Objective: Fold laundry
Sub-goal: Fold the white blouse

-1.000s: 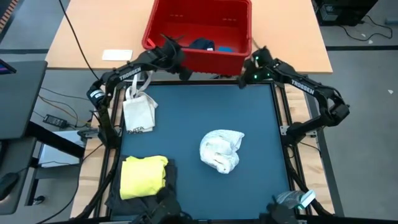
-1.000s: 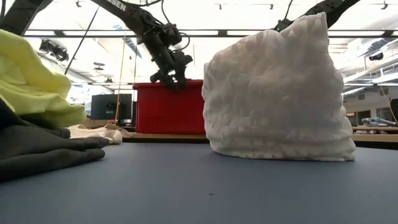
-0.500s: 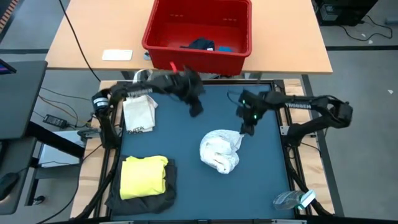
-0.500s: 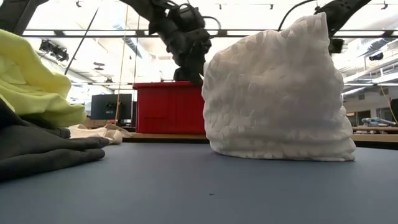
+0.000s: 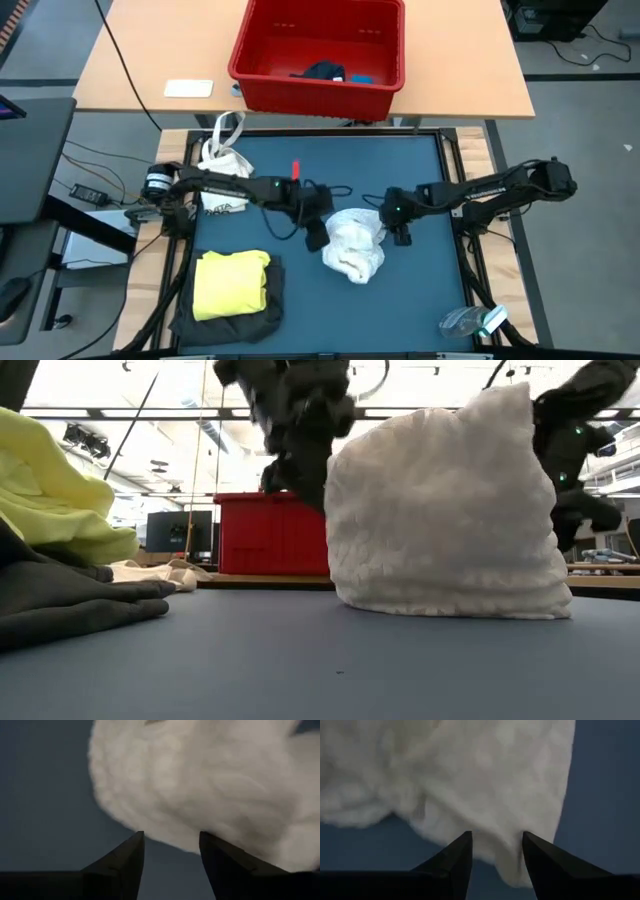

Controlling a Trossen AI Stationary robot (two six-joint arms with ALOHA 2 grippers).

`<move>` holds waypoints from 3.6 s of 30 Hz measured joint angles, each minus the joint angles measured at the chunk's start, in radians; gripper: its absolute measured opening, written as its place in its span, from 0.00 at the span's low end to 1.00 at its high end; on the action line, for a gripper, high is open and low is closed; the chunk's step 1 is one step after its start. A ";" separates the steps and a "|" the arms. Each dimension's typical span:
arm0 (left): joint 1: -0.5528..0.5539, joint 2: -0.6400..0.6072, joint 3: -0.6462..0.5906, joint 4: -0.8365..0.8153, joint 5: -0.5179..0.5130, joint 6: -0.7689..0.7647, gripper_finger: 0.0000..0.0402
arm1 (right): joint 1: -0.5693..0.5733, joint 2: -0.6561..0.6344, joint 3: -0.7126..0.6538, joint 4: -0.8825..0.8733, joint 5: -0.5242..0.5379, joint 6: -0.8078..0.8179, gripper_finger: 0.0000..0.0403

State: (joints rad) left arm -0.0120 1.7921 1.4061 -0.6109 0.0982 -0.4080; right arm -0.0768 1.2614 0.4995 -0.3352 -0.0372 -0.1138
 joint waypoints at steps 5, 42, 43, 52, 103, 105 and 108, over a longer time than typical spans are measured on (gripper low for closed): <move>-0.116 -0.059 0.002 0.022 -0.001 -0.046 0.48 | 0.017 0.018 -0.056 0.167 0.062 0.022 0.38; -0.277 -0.155 -0.084 -0.058 -0.317 -0.066 0.54 | 0.018 -0.037 0.460 -0.129 -0.018 0.793 0.02; -0.275 -0.155 -0.098 -0.045 -0.316 -0.072 0.55 | 0.013 -0.037 0.460 -0.131 -0.033 0.805 0.02; -0.274 -0.156 -0.210 0.233 -0.272 -0.059 0.60 | -0.002 -0.037 0.460 -0.136 -0.019 0.902 0.02; 0.071 -0.070 -0.367 0.292 -0.206 -0.388 0.50 | 0.022 -0.036 0.049 0.188 0.160 1.221 0.52; 0.087 -0.055 -0.386 0.391 -0.186 -0.383 0.54 | 0.003 -0.036 0.010 0.252 0.170 1.221 0.52; 0.101 -0.031 -0.401 0.500 -0.152 -0.351 0.55 | -0.025 -0.036 -0.037 0.355 0.169 1.208 0.51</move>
State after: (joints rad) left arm 0.0888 1.7613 1.0055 -0.1108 -0.0536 -0.7588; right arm -0.1016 1.2257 0.4622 0.0203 0.1315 1.0945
